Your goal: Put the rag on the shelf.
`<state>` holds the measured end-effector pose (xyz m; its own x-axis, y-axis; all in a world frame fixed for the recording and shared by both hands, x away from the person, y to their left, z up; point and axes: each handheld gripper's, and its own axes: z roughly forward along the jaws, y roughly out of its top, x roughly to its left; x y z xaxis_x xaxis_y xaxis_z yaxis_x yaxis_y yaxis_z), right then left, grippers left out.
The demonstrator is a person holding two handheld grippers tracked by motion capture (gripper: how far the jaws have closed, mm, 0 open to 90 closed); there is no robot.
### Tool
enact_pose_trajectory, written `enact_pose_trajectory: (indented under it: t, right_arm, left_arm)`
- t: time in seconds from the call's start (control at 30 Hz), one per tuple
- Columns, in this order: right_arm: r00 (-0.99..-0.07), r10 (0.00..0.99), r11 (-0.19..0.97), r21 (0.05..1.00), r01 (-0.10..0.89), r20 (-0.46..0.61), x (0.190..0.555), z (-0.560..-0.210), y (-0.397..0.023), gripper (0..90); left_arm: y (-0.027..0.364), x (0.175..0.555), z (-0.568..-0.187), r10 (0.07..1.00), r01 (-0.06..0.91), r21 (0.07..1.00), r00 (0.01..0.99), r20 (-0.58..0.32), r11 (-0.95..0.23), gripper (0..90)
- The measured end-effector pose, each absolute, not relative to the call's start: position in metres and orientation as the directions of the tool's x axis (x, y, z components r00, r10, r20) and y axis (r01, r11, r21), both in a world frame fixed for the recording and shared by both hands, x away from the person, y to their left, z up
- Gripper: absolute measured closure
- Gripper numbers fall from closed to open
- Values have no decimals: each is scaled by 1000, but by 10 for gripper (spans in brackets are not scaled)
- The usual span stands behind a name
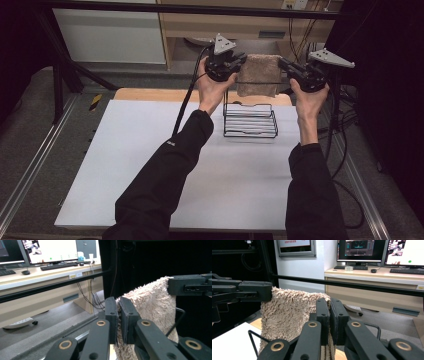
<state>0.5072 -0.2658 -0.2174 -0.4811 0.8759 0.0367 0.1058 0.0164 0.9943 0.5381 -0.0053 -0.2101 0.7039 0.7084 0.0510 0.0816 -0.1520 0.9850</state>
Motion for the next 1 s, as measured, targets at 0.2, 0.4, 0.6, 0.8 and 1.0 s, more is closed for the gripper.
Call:
enact_pose_trajectory:
  t: [0.2, 0.4, 0.6, 0.8, 1.0]
  right_arm:
    - [-483, 875, 20, 994, 105, 34, 503, -222, -268, 863]
    - [-494, 869, 28, 995, 91, 21, 495, -224, -269, 861]
    - [-501, 865, 39, 997, 71, 2, 486, -223, -268, 861]
    - [-504, 864, 51, 996, 76, -6, 478, -225, -269, 861]
    - [-508, 861, 61, 994, 95, -5, 471, -230, -270, 858]
  left_arm:
    - [-6, 532, -213, 699, 78, 986, 714, 49, -150, 845]
    - [-2, 525, -216, 682, 73, 985, 730, 52, -154, 845]
    - [0, 518, -215, 673, 66, 986, 737, 54, -151, 845]
    - [0, 513, -218, 660, 80, 983, 750, 50, -165, 843]
    - [-1, 507, -222, 647, 101, 977, 761, 44, -186, 838]
